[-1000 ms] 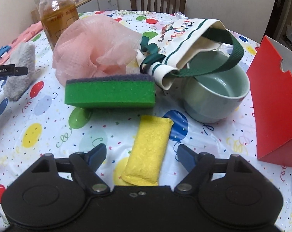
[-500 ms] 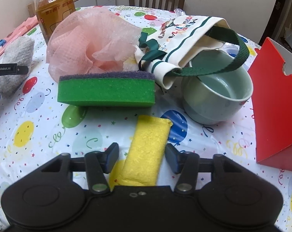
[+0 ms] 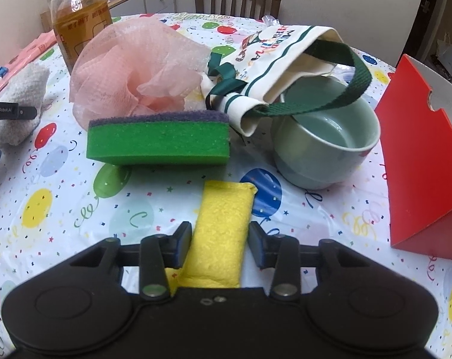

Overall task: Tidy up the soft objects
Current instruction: 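Lift the mitt with the left gripper while the right gripper carries the sponge over the box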

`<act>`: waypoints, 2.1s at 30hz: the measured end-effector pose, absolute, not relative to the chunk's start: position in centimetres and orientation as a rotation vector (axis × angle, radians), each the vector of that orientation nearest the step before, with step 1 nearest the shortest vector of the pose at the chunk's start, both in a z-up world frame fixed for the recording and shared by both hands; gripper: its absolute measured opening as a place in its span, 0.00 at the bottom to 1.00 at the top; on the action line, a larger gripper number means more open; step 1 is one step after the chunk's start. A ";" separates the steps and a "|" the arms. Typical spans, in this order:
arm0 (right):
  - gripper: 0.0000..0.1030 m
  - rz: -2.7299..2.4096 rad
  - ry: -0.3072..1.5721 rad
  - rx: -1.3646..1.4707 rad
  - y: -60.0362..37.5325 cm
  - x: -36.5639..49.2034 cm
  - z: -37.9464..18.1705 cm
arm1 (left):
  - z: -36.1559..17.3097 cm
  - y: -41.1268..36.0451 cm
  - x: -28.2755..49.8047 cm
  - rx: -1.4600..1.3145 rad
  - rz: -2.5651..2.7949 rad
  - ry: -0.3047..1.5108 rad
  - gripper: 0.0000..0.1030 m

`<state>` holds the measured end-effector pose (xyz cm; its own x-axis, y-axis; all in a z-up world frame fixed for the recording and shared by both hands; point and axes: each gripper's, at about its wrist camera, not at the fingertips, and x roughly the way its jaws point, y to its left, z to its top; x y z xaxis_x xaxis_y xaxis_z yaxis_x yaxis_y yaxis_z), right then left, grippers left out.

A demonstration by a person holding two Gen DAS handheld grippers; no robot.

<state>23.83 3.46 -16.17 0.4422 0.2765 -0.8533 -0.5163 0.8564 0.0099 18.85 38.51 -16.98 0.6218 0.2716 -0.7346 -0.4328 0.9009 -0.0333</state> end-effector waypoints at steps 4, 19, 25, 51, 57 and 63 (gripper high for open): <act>0.38 0.495 0.996 -0.251 2.8 23.4 -15.8 | -16.5 38.0 18.3 -0.227 0.397 0.800 0.19; 0.38 0.528 0.924 -0.152 0.0 21.0 -11.5 | -12.1 33.4 16.3 -0.235 0.315 0.776 0.19; 0.38 0.550 0.900 -0.138 -1.9 20.1 -9.3 | -9.5 29.9 16.0 -0.219 0.264 0.768 0.19; 0.38 0.463 0.776 -0.068 -16.3 23.7 -3.0 | -3.1 7.2 20.5 -0.086 -0.088 0.747 0.19; 0.38 0.424 0.763 -0.070 -20.3 25.8 -2.7 | -3.2 2.0 23.7 -0.073 -0.132 0.753 0.19; 0.38 0.392 0.755 -0.082 -23.6 28.1 -2.9 | -3.1 -2.9 26.7 -0.047 -0.170 0.752 0.19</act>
<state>28.10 -23.59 -2.87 0.6596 0.3172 -0.6814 -0.3754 0.9244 0.0670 26.68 -2.89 -3.07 0.7171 -0.1706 -0.6758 0.1368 0.9852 -0.1036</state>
